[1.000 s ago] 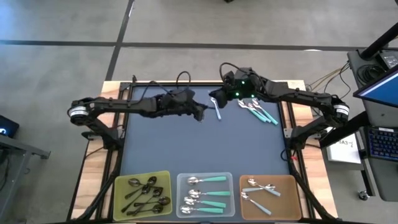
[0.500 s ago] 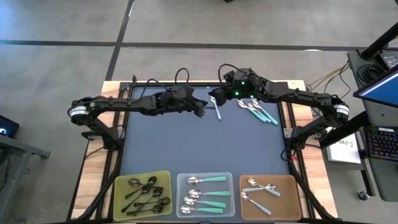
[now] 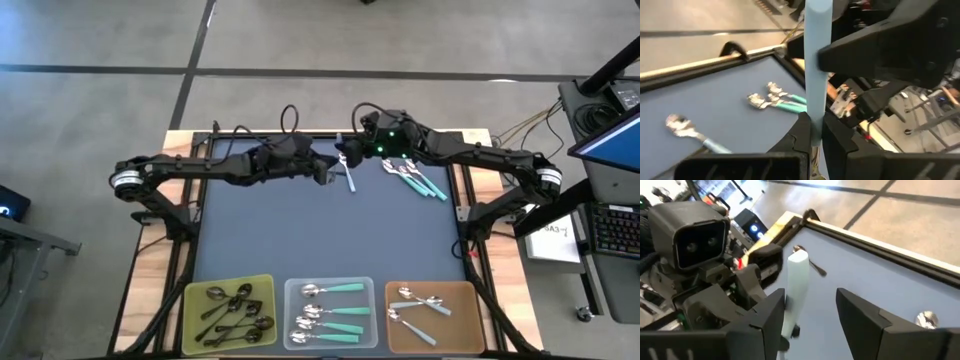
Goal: Sort silverware by color (type)
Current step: Put the blue spoon into the orange bin
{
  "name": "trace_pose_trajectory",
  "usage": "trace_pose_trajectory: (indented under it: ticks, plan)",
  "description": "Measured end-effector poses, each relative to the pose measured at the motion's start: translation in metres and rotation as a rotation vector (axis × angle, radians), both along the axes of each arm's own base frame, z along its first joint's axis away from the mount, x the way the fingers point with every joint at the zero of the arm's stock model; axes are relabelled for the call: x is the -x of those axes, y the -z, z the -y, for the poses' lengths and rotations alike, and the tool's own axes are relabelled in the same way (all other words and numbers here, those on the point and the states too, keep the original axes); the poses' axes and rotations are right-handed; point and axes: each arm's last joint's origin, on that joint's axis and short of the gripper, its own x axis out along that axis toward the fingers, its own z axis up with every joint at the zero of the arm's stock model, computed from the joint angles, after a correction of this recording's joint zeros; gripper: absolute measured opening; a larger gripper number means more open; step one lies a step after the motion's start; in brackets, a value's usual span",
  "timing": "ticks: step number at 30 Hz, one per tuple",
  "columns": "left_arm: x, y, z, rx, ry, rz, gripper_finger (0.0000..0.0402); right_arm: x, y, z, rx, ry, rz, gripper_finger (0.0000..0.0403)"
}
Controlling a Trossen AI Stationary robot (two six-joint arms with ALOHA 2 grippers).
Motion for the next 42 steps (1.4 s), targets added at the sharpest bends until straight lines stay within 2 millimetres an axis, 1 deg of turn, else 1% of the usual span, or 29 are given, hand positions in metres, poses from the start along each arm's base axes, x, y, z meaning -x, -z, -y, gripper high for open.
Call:
trace_pose_trajectory:
  ticks: [3,12,14,17,22,26,30,33,35,37,42]
  plan:
    - [-0.001,-0.003,0.000,-0.022,0.018,0.028,0.0008,-0.001,-0.002,0.000,0.009,-0.001,0.020,0.0161]
    - [-0.001,-0.003,0.000,-0.045,0.033,0.025,0.0008,-0.001,-0.003,0.000,0.020,-0.004,0.026,0.0151]
    - [-0.001,-0.004,0.000,-0.045,0.038,0.029,0.0010,-0.001,-0.003,0.000,0.020,-0.003,0.027,0.0144]
    - [-0.001,-0.004,0.000,-0.046,0.039,0.030,0.0029,-0.001,-0.003,0.000,0.022,-0.003,0.026,0.0115]
    - [-0.002,-0.005,0.001,-0.050,0.046,0.037,0.0054,0.000,-0.002,0.001,0.041,0.004,0.007,0.0028]
    - [-0.002,-0.006,0.001,-0.051,0.051,0.042,0.0058,0.001,0.000,0.003,0.041,0.000,-0.039,0.0026]
    - [0.000,-0.007,0.002,-0.083,0.059,0.025,0.0059,0.011,-0.011,0.001,0.008,-0.042,-0.113,0.0026]
    - [0.004,-0.009,0.002,-0.116,0.067,-0.009,0.0060,0.022,-0.022,-0.006,-0.039,-0.117,-0.187,0.0026]
    - [0.007,-0.009,0.001,-0.135,0.072,-0.042,0.0061,0.031,-0.028,-0.016,-0.110,-0.182,-0.256,0.0026]
    - [0.011,-0.009,-0.001,-0.145,0.069,-0.072,0.0061,0.042,-0.031,-0.028,-0.190,-0.229,-0.339,0.0026]
    - [0.018,-0.012,-0.014,-0.145,0.024,-0.089,0.0061,0.064,-0.029,-0.070,-0.362,-0.275,-0.571,0.0026]
